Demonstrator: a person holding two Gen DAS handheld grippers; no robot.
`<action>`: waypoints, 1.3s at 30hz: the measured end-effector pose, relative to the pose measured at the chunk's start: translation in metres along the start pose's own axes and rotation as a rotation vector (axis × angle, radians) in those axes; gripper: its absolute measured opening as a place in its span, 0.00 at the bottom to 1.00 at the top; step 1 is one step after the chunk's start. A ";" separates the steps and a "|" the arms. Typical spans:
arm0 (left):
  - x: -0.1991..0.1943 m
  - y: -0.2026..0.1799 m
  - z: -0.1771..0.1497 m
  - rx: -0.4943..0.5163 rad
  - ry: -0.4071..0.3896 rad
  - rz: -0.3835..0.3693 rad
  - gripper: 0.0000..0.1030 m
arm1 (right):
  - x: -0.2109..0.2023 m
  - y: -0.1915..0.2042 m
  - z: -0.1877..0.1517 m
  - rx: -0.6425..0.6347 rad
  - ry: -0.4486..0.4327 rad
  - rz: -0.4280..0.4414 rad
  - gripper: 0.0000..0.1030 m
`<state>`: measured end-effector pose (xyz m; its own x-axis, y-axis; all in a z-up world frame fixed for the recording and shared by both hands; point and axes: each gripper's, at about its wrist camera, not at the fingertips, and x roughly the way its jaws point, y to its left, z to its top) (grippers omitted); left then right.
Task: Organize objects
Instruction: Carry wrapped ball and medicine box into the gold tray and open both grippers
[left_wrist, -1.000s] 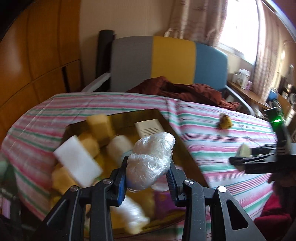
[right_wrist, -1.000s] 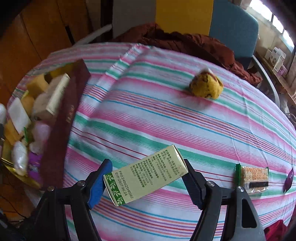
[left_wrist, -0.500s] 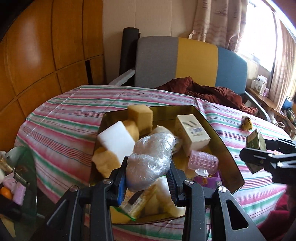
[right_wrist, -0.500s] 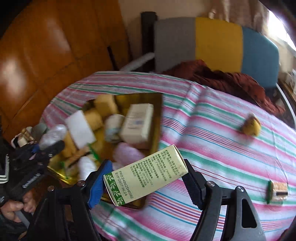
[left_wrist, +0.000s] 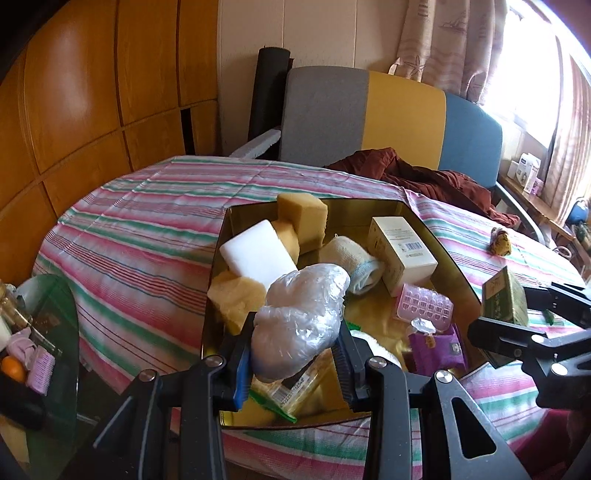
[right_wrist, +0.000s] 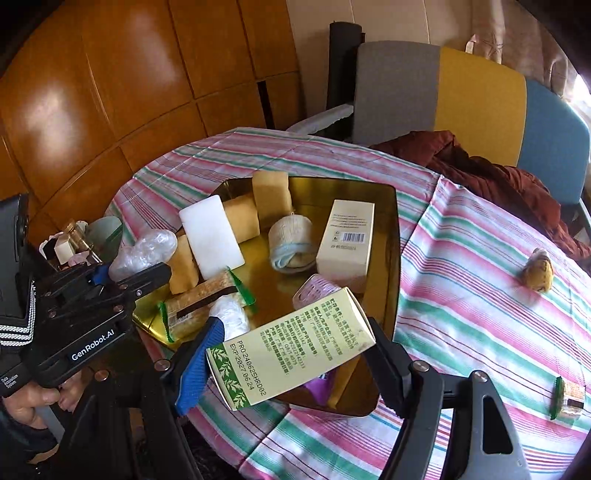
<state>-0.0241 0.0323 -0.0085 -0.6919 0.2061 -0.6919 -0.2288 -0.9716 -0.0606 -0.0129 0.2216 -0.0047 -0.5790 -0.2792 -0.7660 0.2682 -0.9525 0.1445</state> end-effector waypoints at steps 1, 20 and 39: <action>0.000 0.004 0.000 -0.011 0.007 -0.012 0.37 | 0.001 0.001 0.000 0.001 0.003 0.002 0.74; -0.009 0.063 0.004 -0.163 0.017 -0.069 0.37 | 0.028 0.008 0.012 -0.002 0.047 0.091 0.74; 0.035 0.009 0.034 -0.097 0.053 -0.224 0.44 | 0.055 -0.004 0.015 -0.008 0.109 0.101 0.82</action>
<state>-0.0733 0.0351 -0.0087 -0.5939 0.4133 -0.6903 -0.3037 -0.9097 -0.2833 -0.0573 0.2079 -0.0375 -0.4617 -0.3585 -0.8114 0.3271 -0.9191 0.2199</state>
